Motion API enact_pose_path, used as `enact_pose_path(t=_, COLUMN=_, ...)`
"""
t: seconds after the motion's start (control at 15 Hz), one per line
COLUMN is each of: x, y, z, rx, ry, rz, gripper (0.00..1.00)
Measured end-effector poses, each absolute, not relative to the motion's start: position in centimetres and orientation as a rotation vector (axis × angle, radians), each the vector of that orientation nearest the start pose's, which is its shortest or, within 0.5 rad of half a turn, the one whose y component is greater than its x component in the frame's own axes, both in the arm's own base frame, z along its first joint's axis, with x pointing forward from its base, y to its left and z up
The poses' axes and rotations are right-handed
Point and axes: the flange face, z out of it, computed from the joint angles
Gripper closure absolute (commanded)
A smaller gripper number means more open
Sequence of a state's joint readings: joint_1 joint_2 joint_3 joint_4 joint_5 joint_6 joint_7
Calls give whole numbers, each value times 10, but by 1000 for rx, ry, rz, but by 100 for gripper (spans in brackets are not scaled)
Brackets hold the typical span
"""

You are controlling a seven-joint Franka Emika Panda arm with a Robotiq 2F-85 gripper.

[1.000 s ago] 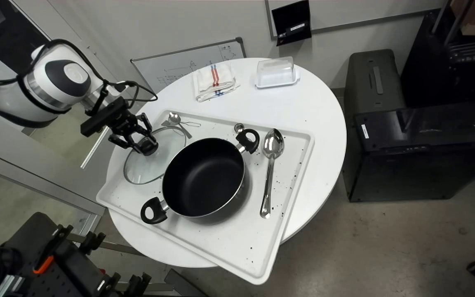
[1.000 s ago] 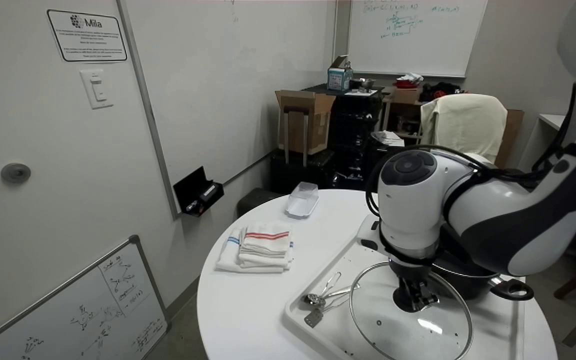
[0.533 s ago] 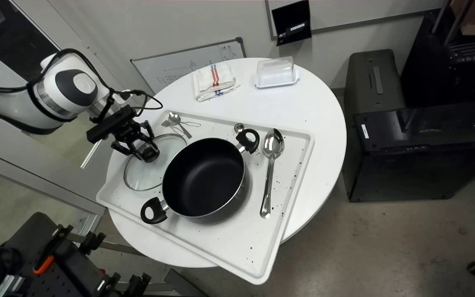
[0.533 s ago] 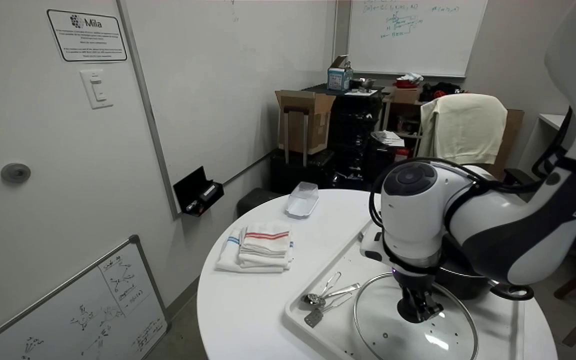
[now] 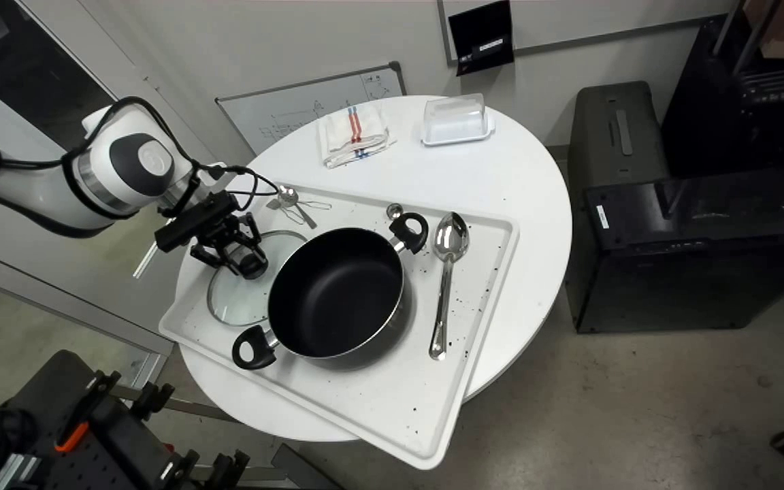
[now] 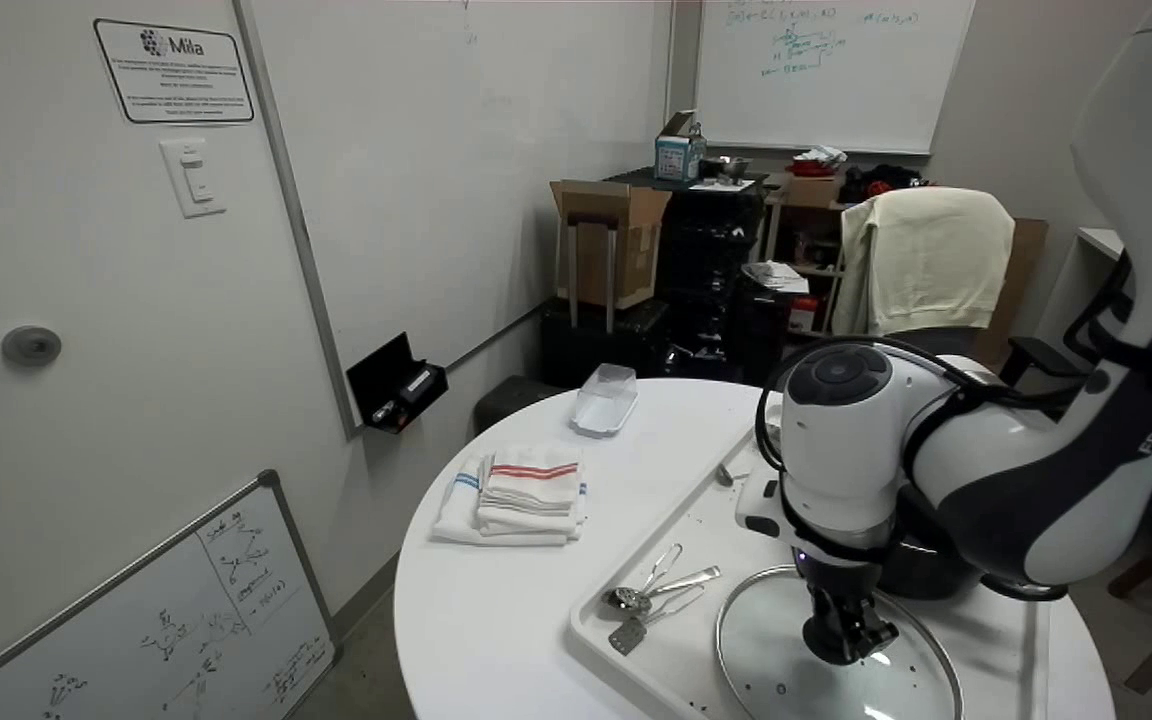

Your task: Remove the glass lid from the black pot and put it on the tray

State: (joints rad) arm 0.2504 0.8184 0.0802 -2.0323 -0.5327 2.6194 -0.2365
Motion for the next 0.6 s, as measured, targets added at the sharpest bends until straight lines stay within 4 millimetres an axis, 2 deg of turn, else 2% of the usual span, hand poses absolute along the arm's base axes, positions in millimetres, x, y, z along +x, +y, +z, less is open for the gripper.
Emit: enact_pose_path(t=0.6, x=484, y=166, z=15, rx=-2801, ry=-1659, rz=90, gripper=75)
